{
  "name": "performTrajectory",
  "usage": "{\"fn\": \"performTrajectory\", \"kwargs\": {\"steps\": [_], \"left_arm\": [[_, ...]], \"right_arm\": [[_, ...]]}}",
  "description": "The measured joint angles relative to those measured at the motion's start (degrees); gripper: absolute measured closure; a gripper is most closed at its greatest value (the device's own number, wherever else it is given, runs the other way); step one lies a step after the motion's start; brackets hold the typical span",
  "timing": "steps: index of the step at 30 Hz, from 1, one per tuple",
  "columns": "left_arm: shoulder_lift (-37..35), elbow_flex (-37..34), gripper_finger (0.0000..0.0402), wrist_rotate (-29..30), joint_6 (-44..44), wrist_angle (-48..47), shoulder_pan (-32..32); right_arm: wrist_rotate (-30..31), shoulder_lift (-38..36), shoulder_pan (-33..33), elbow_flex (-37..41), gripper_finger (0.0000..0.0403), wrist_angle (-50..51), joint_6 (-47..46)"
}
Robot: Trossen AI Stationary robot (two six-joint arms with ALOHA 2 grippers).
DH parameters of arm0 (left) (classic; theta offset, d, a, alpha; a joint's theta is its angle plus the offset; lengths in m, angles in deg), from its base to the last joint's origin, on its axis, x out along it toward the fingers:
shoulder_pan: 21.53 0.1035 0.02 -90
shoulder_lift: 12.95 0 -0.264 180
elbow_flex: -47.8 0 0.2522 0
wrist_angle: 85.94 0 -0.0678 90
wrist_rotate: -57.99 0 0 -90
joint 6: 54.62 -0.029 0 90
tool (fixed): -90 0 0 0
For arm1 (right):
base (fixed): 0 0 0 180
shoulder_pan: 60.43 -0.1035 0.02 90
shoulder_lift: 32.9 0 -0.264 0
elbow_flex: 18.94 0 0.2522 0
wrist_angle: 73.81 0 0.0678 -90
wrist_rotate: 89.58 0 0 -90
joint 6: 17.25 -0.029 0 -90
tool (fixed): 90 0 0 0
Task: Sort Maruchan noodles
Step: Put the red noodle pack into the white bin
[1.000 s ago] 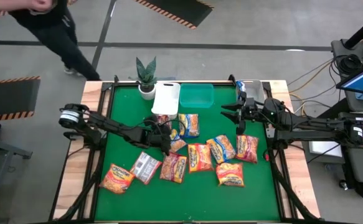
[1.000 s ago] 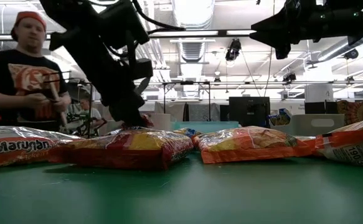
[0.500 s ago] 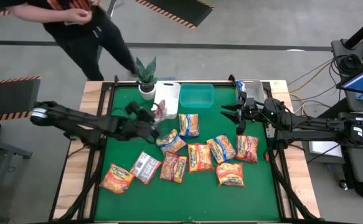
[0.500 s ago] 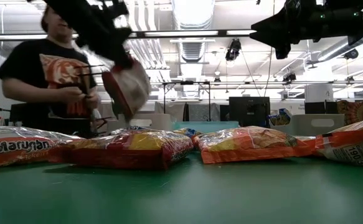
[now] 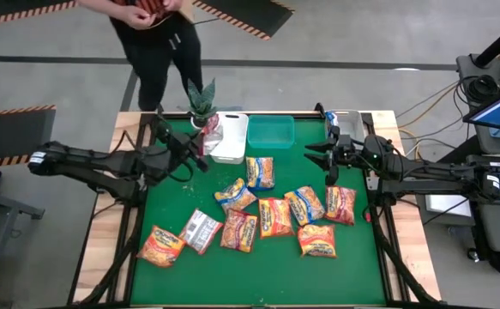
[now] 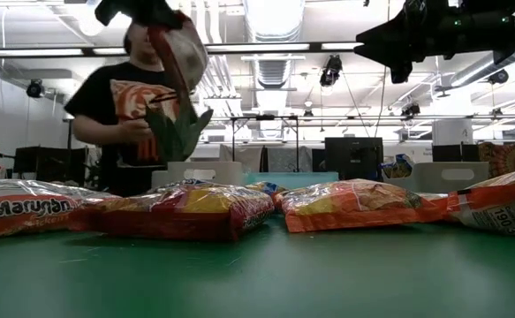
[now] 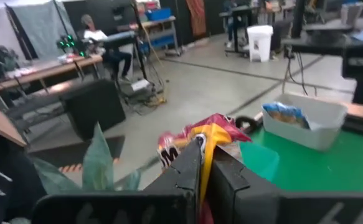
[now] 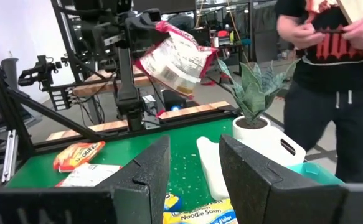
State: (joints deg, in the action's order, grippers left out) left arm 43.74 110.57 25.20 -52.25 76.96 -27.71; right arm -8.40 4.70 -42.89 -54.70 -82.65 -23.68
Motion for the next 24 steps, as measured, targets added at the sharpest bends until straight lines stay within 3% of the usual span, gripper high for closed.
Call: {"fn": "performTrajectory", "kwargs": {"steps": [10, 21, 24], "left_arm": [[3.43, 0.00, 0.0401, -2.63, -1.37, 8.03, 6.61], [15.00, -0.02, 0.0401, -2.90, 0.75, 13.66, 13.40], [19.25, -0.02, 0.0401, -5.87, 1.16, 16.37, 15.59]], "right_arm": [[0.00, 0.00, 0.00, -0.14, 0.0275, 0.00, 0.02], [0.00, 0.00, 0.00, -0.14, 0.0275, 0.04, 0.58], [0.00, 0.00, 0.00, -0.14, 0.0275, 0.04, 0.69]]}}
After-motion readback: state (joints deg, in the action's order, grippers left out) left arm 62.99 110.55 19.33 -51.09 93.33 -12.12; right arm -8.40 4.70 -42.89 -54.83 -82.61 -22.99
